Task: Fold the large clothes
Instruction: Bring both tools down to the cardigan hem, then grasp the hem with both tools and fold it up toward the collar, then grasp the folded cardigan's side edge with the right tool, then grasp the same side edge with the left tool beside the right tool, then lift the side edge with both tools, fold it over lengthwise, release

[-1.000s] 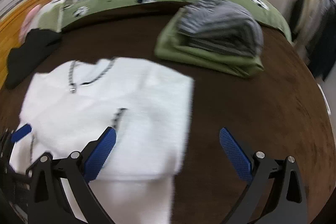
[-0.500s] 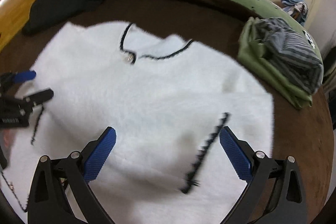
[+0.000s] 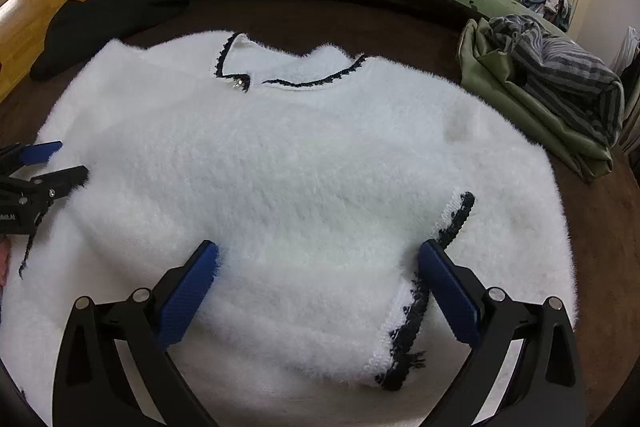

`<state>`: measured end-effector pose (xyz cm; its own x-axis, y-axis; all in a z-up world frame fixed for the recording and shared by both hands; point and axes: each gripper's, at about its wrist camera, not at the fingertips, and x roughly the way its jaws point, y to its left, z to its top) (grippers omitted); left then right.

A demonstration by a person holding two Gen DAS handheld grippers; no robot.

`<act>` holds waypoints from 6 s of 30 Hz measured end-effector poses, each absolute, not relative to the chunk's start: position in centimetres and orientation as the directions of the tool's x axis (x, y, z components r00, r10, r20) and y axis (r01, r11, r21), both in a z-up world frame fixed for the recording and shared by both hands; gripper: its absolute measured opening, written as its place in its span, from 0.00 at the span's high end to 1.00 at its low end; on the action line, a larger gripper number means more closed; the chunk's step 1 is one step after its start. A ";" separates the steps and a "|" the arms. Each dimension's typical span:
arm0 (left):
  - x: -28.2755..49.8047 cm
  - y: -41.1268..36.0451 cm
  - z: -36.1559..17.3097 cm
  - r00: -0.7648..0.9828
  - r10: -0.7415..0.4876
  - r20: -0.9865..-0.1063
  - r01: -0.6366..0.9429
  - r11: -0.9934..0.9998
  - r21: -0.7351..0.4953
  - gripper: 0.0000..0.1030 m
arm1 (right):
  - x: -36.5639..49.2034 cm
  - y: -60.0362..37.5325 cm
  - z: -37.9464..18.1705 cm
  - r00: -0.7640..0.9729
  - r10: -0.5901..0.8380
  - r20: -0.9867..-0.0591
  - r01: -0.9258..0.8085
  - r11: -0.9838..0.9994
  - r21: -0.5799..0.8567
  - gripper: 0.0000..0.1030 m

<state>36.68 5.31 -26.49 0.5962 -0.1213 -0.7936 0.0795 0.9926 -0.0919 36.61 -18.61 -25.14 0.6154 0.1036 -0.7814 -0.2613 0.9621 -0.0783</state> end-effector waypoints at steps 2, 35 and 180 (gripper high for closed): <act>36.8 5.5 -26.4 0.595 -0.126 -0.794 0.080 0.992 -0.098 0.05 | 36.6 -18.6 -25.1 0.616 0.104 -0.781 -0.262 0.962 -0.078 0.06; 27.0 -0.4 -17.4 0.616 -0.051 -0.786 0.051 0.998 -0.025 0.06 | 20.5 -21.0 -16.0 0.694 0.110 -0.712 -0.213 0.975 -0.057 0.06; 48.5 19.1 -15.9 0.343 -0.383 -0.858 0.024 0.916 -0.400 0.80 | 16.5 0.9 -13.3 0.086 0.662 -0.745 -0.389 0.710 0.586 0.89</act>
